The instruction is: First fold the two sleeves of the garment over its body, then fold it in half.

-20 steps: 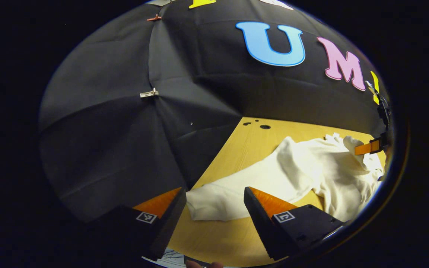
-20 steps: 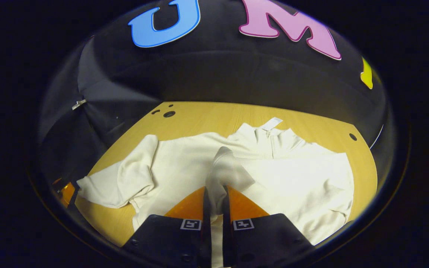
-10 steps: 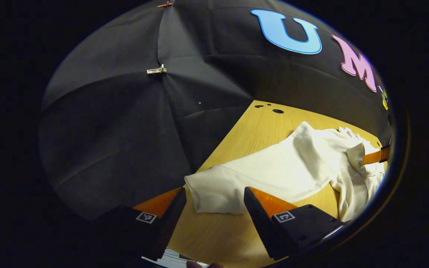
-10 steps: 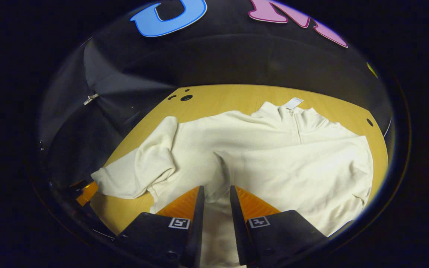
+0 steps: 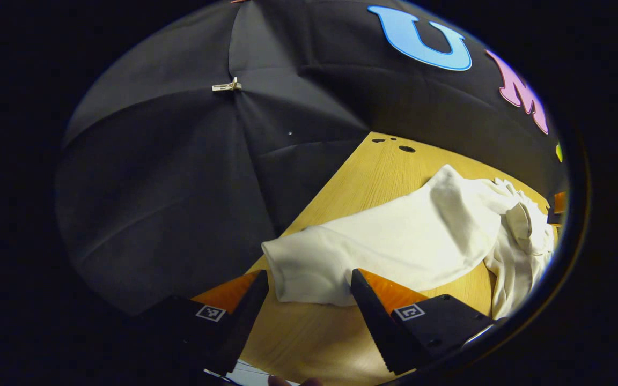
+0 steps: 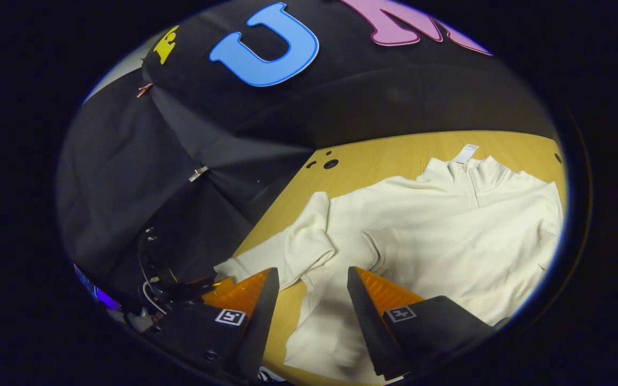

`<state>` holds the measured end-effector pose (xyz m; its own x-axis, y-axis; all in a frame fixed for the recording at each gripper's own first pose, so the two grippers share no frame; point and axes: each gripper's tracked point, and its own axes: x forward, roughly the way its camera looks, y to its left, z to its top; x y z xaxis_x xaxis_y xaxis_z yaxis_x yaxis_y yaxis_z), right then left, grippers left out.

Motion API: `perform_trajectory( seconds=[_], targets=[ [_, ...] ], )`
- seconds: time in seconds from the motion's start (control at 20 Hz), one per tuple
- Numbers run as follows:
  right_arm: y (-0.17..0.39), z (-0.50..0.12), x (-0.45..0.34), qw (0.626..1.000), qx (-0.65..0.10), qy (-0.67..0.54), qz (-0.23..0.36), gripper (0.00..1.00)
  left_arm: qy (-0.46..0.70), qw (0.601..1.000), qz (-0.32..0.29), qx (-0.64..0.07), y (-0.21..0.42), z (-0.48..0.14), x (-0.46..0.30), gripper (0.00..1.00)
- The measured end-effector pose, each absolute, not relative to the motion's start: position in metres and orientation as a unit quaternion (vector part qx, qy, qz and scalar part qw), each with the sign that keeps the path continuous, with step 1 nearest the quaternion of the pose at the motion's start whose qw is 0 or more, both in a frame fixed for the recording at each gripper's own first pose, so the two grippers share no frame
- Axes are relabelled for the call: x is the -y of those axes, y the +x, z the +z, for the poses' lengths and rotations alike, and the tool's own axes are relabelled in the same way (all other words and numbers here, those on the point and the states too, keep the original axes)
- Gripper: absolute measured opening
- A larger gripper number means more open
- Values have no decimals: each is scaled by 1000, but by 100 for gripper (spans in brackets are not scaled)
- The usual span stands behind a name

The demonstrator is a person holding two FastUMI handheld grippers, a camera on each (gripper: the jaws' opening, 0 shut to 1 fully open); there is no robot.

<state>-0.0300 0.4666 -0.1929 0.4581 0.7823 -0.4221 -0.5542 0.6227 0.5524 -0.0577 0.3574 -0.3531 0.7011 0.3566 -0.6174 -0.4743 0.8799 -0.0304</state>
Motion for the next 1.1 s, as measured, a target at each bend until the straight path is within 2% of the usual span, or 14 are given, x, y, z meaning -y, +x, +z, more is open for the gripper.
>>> perform_trajectory(
  seconds=[0.4, 0.45, 0.65, 0.7, 0.75, 0.85, 1.1],
  targets=[
    [-35, -172, -375, 869, -302, 208, 331, 79, -98, 917, 217, -319, -52, -364, -351, 98],
    [-34, -174, -362, 873, -302, 210, 321, 79, -91, 920, 204, -323, -48, -364, -345, 91],
    [-32, -183, -312, 887, -299, 208, 283, 79, -64, 924, 172, -335, -36, -362, -336, 31],
    [-32, -183, -302, 890, -297, 210, 274, 79, -61, 921, 173, -343, -35, -362, -336, 23],
    [-30, -184, -291, 893, -294, 212, 265, 79, -62, 919, 174, -348, -35, -360, -336, 18],
    [-27, -186, -269, 900, -289, 209, 250, 79, -69, 918, 178, -348, -35, -351, -333, 14],
    [-27, -198, -218, 908, -292, 204, 222, 79, -61, 933, 198, -295, -26, -299, -323, 13]
  ],
)
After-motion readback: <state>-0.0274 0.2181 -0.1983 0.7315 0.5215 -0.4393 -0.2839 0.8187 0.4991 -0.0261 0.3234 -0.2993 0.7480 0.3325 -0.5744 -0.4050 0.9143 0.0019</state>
